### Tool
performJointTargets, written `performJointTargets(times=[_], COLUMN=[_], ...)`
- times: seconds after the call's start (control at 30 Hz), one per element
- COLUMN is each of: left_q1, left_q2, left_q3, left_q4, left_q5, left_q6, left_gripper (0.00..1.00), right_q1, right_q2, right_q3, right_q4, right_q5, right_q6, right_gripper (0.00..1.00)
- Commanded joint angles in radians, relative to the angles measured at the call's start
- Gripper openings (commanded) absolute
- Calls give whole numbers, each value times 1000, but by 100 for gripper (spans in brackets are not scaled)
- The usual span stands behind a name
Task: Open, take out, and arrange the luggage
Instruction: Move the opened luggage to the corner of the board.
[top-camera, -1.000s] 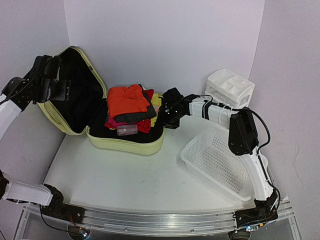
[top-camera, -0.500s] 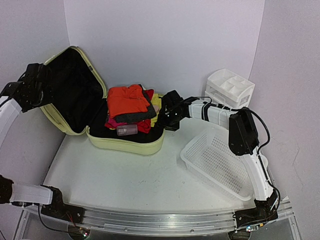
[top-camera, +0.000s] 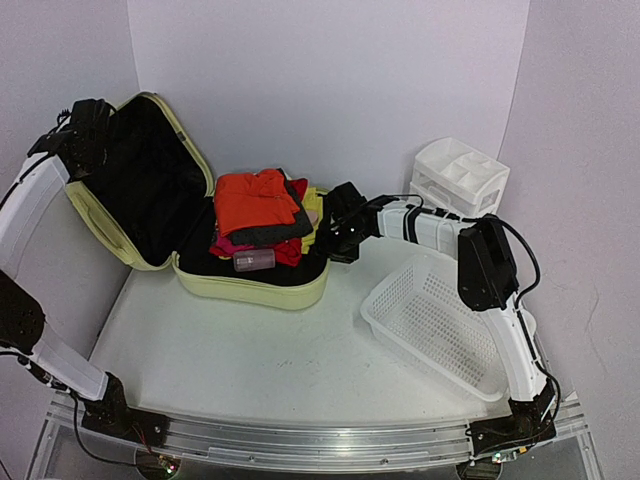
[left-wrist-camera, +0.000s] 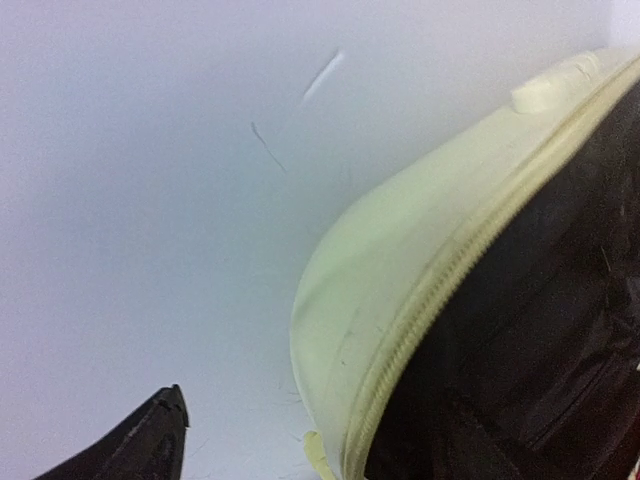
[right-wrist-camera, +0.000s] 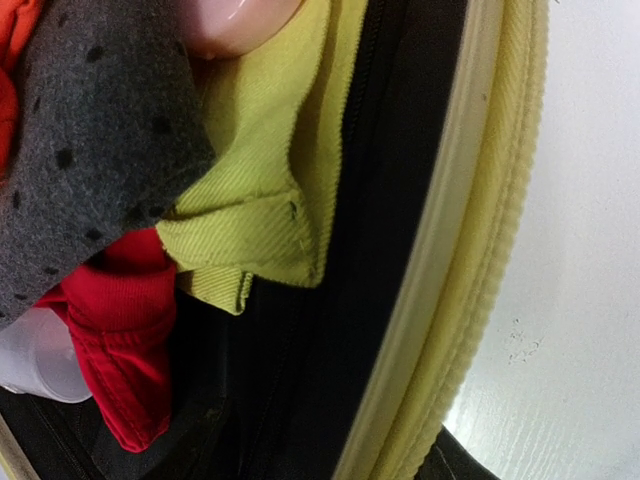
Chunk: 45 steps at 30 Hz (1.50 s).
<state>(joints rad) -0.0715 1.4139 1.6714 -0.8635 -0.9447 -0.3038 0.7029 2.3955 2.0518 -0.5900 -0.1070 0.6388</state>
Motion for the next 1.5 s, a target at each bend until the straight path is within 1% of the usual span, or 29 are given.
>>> performJointTargets(times=[0.0, 0.1, 0.2, 0.23, 0.27, 0.33, 0.4, 0.57, 0.63, 0.73, 0.87, 0.93, 0.97, 1.0, 1.03, 1.07, 1.1, 1.17, 1.2, 1.23, 1.3, 1.4, 1.47], left_q1=[13, 14, 13, 10, 8, -3, -31, -158, -176, -178, -177, -173, -169, -163, -159, -158, -155, -156, -156, -156, -159, -165, -167], left_q2=[30, 41, 38, 31, 24, 6, -19, -71, -68, -74, -82, -74, -70, -68, -67, -69, -72, -76, -79, -82, -87, -108, -131], left_q3=[72, 82, 97, 97, 97, 92, 73, -15, -8, 0, -26, -37, -41, -47, -55, -63, -69, -72, -68, -62, -44, -15, 1], left_q4=[75, 90, 97, 99, 103, 118, 171, 469, 514, 531, 589, 610, 611, 609, 609, 609, 609, 607, 607, 604, 590, 534, 501], left_q5=[-76, -76, -58, -43, -33, -31, -47, -160, -187, -182, -147, -146, -147, -146, -146, -145, -143, -138, -134, -129, -128, -129, -128], left_q6=[52, 74, 94, 98, 102, 116, 174, 459, 531, 564, 607, 624, 620, 614, 607, 601, 598, 598, 600, 606, 612, 606, 596], left_gripper=[73, 47, 18, 5, 1, 0, 0, 0, 0, 0, 0, 3, 7, 16, 26, 37, 44, 53, 61, 64, 73, 83, 84], right_q1=[130, 129, 129, 130, 129, 130, 129, 134, 142, 159, 187, 202, 208, 212, 214, 213, 213, 214, 213, 212, 205, 173, 147], right_q2=[-28, -23, -17, -14, -13, -5, 1, 17, 21, 30, 58, 87, 101, 111, 115, 112, 104, 77, 53, 24, -45, -168, -249], right_q3=[1, 5, 10, 11, 13, 20, 29, 52, 60, 81, 134, 191, 214, 228, 233, 231, 226, 203, 187, 161, 97, -8, -86], right_q4=[176, 176, 176, 176, 177, 177, 179, 195, 201, 208, 222, 221, 220, 220, 220, 221, 221, 220, 217, 215, 216, 216, 216], right_q5=[-240, -240, -246, -248, -250, -253, -258, -275, -274, -268, -273, -280, -283, -283, -276, -264, -251, -220, -203, -180, -139, -115, -102], right_q6=[-8, -9, -6, -3, 0, 6, 14, 43, 50, 62, 68, 76, 82, 88, 93, 92, 89, 73, 58, 43, 17, -6, -18], right_gripper=[51, 51, 50, 50, 50, 50, 50, 49, 49, 49, 49, 50, 52, 57, 65, 70, 75, 82, 86, 89, 98, 98, 98])
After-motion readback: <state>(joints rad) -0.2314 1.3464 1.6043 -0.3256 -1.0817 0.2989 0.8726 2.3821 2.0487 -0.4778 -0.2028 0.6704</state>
